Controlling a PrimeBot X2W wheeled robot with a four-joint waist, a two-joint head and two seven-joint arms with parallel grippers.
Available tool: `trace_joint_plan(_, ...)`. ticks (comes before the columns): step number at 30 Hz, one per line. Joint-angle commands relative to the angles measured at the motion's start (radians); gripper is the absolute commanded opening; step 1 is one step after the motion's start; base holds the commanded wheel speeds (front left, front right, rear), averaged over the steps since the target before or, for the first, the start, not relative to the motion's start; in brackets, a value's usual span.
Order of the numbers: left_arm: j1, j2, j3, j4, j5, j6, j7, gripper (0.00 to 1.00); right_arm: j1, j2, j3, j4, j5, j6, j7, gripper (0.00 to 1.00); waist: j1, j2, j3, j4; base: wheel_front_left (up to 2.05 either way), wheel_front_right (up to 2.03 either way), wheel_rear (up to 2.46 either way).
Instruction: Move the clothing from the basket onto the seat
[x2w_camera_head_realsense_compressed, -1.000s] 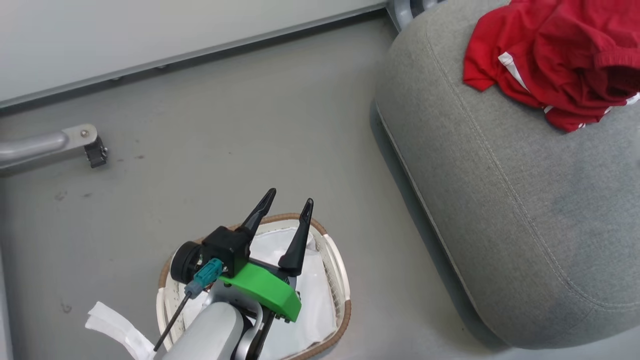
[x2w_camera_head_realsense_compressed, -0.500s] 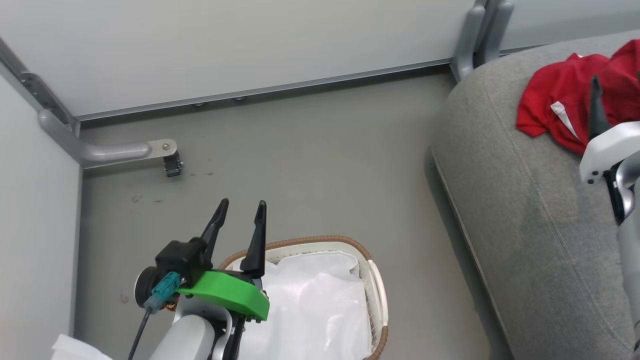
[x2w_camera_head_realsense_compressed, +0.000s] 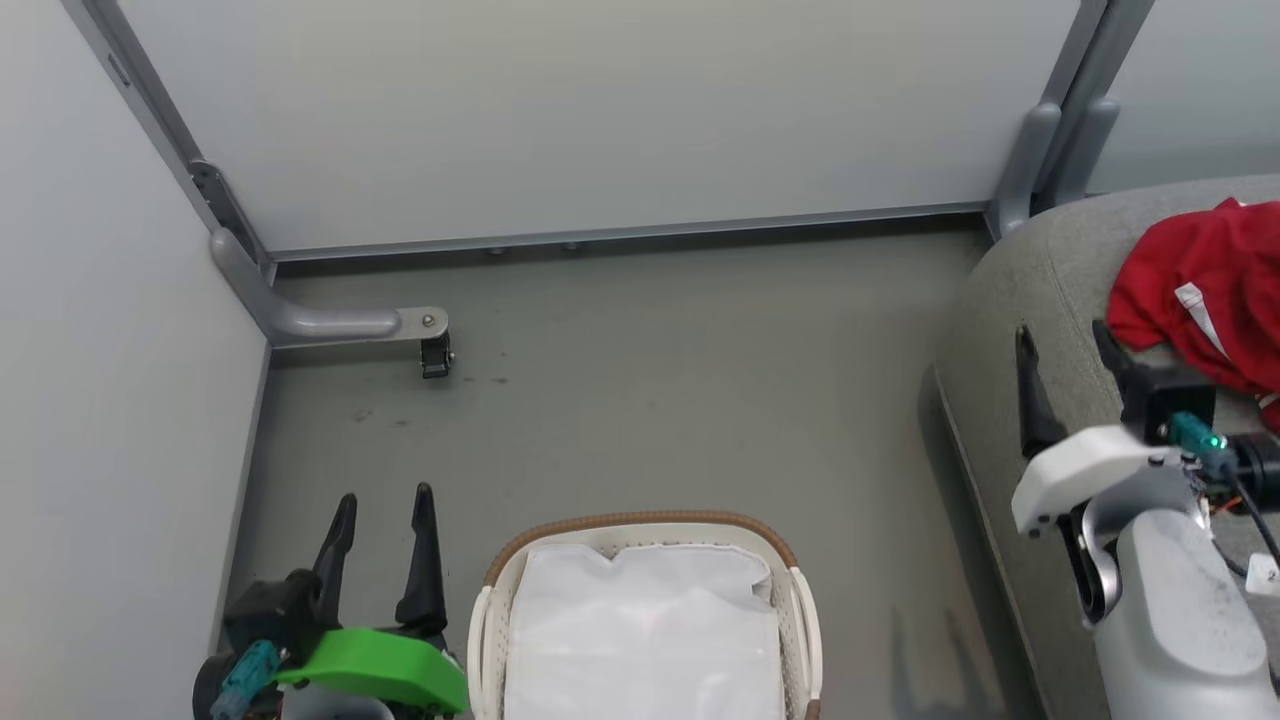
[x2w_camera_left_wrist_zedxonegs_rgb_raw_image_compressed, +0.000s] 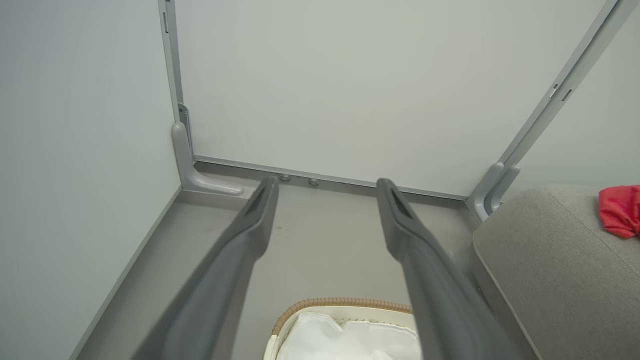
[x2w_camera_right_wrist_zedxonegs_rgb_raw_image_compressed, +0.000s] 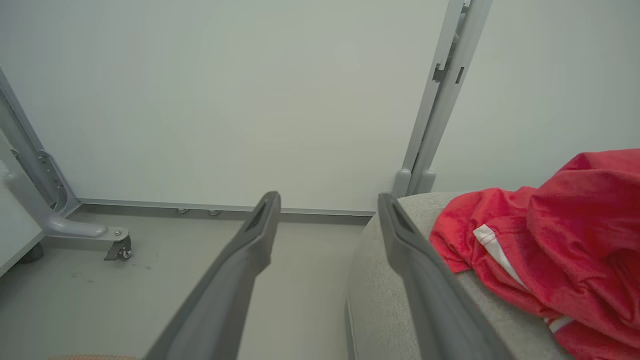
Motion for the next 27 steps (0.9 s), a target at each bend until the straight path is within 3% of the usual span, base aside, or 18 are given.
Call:
trace_joint_plan(1,0.028,-0.003,0.016,-0.008,0.008,0.004,-0.001,1.00,0.043,0.001,-0.003,-0.022,0.006,-0.001,-0.004,1.00,0.0001,0.0000,-0.030,0.014,0.00,0.00,0.00)
trace_joint_plan(9,0.129,-0.019,0.049,-0.011,0.039,-0.013,-0.001,1.00,0.216,0.011,0.060,-0.125,0.120,-0.001,-0.005,1.00,0.0001,0.0000,-0.065,0.003,0.00,0.00,0.00)
trace_joint_plan(15,0.164,-0.032,0.048,-0.004,0.057,-0.022,0.000,1.00,0.309,0.012,0.096,-0.209,0.138,-0.001,-0.005,1.00,0.0001,0.0000,-0.081,-0.003,0.00,0.00,0.00)
trace_joint_plan(27,0.163,-0.048,0.060,0.012,0.070,-0.040,0.000,1.00,0.368,0.012,0.141,-0.202,0.174,-0.001,-0.005,1.00,0.0001,0.0000,-0.087,0.000,0.00,0.00,0.00)
